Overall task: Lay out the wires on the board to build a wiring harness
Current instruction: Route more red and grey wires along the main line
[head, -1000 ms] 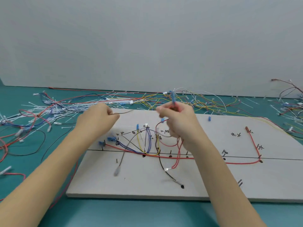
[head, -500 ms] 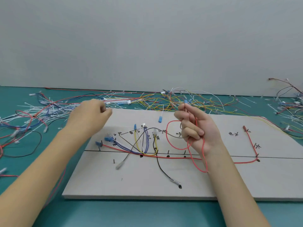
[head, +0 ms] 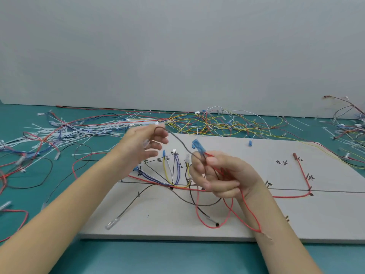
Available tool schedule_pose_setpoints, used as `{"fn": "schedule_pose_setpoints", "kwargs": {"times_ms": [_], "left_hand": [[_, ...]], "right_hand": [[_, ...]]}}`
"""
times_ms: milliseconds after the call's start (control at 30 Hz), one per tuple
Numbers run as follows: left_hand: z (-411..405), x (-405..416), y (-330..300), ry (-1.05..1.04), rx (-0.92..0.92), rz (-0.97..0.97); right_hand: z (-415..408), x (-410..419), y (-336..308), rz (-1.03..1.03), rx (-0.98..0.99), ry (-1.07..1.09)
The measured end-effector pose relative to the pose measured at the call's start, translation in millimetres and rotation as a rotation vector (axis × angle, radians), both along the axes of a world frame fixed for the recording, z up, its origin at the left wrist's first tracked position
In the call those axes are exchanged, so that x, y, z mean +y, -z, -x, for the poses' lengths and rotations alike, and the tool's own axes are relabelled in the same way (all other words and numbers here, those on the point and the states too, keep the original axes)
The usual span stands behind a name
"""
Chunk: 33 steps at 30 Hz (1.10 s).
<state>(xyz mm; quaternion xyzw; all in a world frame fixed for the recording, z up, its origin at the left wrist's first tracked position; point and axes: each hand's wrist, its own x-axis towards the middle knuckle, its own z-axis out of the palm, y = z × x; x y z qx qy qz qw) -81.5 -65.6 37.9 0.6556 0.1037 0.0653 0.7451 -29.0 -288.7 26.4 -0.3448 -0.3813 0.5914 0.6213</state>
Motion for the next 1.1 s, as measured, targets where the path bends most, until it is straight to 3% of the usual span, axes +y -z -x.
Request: {"fn": "schedule_pose_setpoints", "kwargs": {"times_ms": [133,233,500,633,767,1100], "left_hand": [[9.8,-6.8,3.1,0.515,0.067,-0.026],[14.5,-11.9,1.9,0.618,0.012,-0.059],[17.9,-29.8,0.1,0.416,-0.145,-0.298],[14.2,-24.0,-1.1,0.374,-0.143,-0.086],[10.8,-13.4,-5.7,0.312,-0.078,0.137],[9.7,-6.8,-2.8,0.276,-0.027,0.305]], "right_hand": [[0.5,1.1,3.8,0.160,-0.227,0.064],[1.7,-1.8,2.7,0.198,-0.267,0.073],[6.6,0.5,0.5,0.214,-0.254,0.071],[4.9,3.9,0.6,0.174,-0.151,0.197],[0.6,2.7,1.4,0.175,-0.257,0.464],[2.7,2.8,-2.0,0.180,-0.232,0.570]]}}
